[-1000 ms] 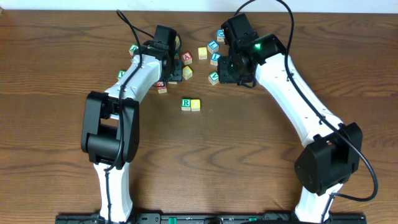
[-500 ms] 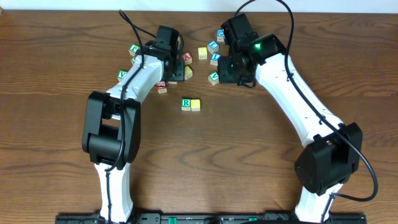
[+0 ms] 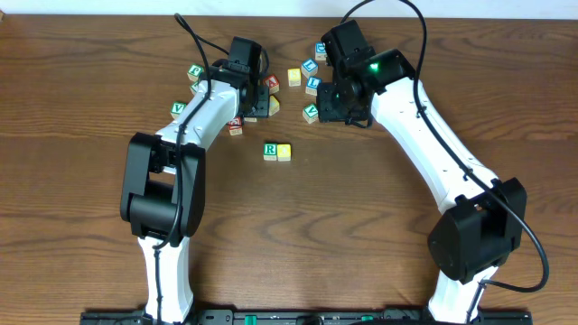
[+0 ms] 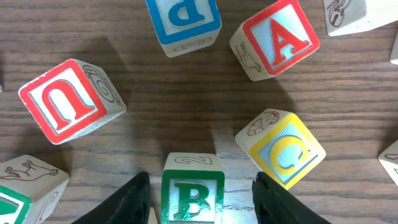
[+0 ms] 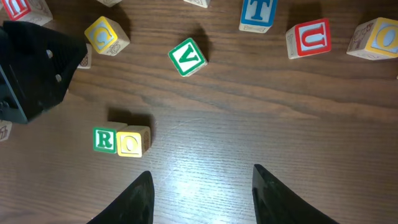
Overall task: Spell out ROBOT
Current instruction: 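Lower the left gripper and grasp the green B block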
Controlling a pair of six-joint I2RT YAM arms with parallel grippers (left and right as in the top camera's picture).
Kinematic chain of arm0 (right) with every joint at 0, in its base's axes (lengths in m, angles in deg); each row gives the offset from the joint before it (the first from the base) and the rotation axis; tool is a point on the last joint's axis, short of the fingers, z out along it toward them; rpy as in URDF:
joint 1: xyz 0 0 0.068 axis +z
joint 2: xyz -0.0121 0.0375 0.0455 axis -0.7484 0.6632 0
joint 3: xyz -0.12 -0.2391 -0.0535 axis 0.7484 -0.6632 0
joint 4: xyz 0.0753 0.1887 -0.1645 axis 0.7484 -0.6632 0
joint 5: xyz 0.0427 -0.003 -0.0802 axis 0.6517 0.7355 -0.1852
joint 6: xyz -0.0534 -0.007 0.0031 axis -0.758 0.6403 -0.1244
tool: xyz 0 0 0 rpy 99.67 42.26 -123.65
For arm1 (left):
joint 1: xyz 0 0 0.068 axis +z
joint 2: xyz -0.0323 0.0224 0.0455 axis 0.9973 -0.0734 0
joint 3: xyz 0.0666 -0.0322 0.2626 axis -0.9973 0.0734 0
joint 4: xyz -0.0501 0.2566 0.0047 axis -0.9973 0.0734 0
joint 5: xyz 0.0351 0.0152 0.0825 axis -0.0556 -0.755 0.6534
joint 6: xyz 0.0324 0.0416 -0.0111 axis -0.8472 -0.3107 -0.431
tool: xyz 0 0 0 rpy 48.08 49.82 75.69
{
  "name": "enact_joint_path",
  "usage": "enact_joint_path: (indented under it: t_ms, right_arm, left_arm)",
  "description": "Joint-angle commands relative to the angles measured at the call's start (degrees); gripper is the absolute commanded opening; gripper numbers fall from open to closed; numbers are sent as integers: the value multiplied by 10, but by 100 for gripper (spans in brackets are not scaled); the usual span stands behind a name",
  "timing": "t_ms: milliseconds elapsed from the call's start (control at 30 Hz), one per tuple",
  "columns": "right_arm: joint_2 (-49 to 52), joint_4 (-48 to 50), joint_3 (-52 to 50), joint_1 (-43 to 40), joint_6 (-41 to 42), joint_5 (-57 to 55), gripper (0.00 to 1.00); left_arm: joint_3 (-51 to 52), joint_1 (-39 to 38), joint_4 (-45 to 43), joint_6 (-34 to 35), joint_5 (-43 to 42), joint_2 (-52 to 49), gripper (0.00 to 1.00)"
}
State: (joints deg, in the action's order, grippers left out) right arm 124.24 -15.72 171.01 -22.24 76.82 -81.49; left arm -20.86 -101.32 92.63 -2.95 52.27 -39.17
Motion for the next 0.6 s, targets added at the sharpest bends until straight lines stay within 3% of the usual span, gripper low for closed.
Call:
enact_joint_path:
  t_ms: [0, 300, 467, 567]
  right_arm:
    - [2, -1, 11, 1, -8, -9, 45]
    - [2, -1, 11, 1, -8, -9, 46]
    - [2, -1, 11, 1, -8, -9, 45]
    - [2, -1, 11, 1, -8, -9, 46]
  left_arm:
    - [15, 0, -5, -5, 11, -11, 52]
    - [26, 0, -17, -3, 11, -11, 51]
    - [26, 0, -17, -3, 11, -11, 38]
    - [26, 0, -17, -3, 11, -11, 36]
